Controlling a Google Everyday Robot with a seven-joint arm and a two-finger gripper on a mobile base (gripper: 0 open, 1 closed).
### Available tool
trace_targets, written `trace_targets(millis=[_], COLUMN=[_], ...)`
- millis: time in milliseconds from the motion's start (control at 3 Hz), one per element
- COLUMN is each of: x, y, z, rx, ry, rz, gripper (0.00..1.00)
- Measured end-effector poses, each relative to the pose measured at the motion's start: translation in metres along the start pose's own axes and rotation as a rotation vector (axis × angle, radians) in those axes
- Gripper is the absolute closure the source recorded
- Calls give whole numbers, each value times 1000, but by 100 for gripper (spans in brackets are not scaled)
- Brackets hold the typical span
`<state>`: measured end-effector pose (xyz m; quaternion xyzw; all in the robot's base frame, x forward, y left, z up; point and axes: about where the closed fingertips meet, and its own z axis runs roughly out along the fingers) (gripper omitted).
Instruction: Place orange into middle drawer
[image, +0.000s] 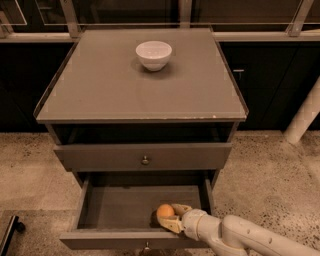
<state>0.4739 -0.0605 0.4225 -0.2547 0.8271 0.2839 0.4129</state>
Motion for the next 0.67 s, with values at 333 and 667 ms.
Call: trace_targets(millis=[333, 667], x=[0, 0], y=[0, 0], z=[0, 0], rx=[0, 0], ry=[0, 0], rz=[0, 0], gripper=[0, 0])
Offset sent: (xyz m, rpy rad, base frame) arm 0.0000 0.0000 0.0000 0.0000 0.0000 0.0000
